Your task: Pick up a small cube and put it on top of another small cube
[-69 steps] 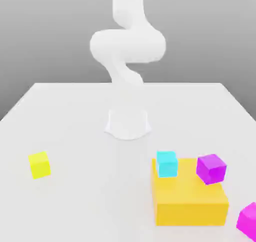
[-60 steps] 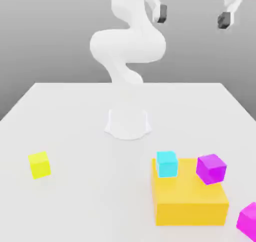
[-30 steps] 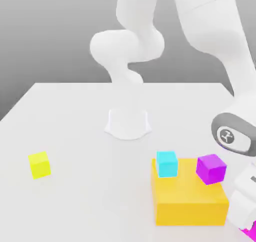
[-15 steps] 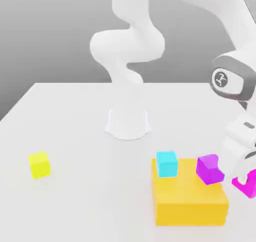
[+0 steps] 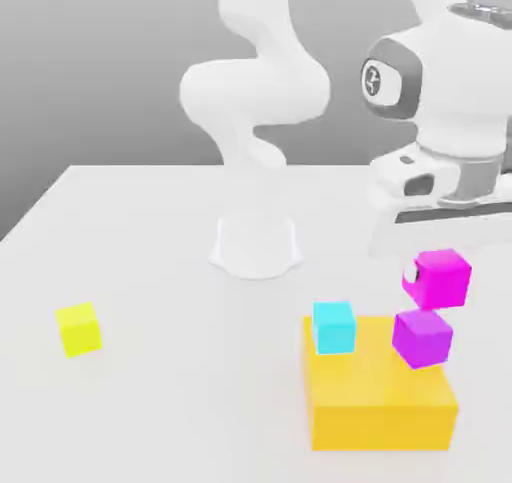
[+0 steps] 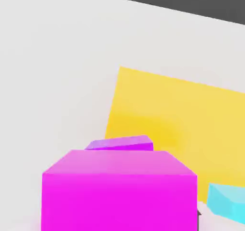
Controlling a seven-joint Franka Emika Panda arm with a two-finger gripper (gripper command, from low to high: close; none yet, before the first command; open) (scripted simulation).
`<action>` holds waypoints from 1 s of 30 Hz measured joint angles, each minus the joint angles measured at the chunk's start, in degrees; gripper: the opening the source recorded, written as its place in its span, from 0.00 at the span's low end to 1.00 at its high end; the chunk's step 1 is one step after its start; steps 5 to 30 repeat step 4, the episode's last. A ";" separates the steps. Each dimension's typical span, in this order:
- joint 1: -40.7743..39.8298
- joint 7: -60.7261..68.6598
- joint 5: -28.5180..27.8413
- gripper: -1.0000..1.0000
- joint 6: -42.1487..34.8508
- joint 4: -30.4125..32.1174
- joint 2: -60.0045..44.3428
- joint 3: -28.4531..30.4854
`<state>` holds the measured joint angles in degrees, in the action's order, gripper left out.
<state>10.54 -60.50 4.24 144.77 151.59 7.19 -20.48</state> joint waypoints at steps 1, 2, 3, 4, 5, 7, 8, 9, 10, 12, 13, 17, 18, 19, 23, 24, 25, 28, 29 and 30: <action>-0.06 -0.48 -0.59 1.00 1.82 0.44 -1.43 -0.08; -0.07 -0.48 -0.59 1.00 1.82 0.44 -1.43 -0.08; -0.07 -0.48 -0.59 1.00 1.82 0.44 -1.43 -0.08; -0.07 -0.48 -0.59 1.00 1.82 0.44 -1.43 -0.08; -0.07 -0.48 -0.59 1.00 1.82 0.44 -1.43 -0.08; -0.07 -0.48 -0.59 1.00 1.82 0.44 -1.43 -0.08; -0.07 -0.48 -0.59 1.00 1.82 0.44 -1.43 -0.08; -0.07 -0.48 -0.59 1.00 1.82 0.44 -1.43 -0.08; -0.07 -0.48 -0.59 1.00 1.82 0.44 -1.43 -0.08; -0.07 -0.48 -0.59 1.00 1.82 0.44 -1.43 -0.08; -0.07 -0.48 -0.59 1.00 1.82 0.44 -1.43 -0.08; -0.07 -0.48 -0.59 1.00 1.82 0.44 -1.43 -0.08; -0.07 -0.48 -0.59 1.00 1.82 0.44 -1.43 -0.08; -0.07 -0.48 -0.59 1.00 1.82 0.44 -1.43 -0.08; -0.07 -0.48 -0.59 1.00 1.82 0.44 -1.43 -0.08; -0.07 -0.48 -0.59 1.00 1.82 0.44 -1.43 -0.08; -0.07 -0.48 -0.59 1.00 1.82 0.44 -1.43 -0.08; -0.07 -0.48 -0.59 1.00 1.82 0.44 -1.43 -0.08; -0.07 -0.48 -0.59 1.00 1.82 0.44 -1.43 -0.08; -0.07 -0.48 -0.59 1.00 1.82 0.44 -1.43 -0.08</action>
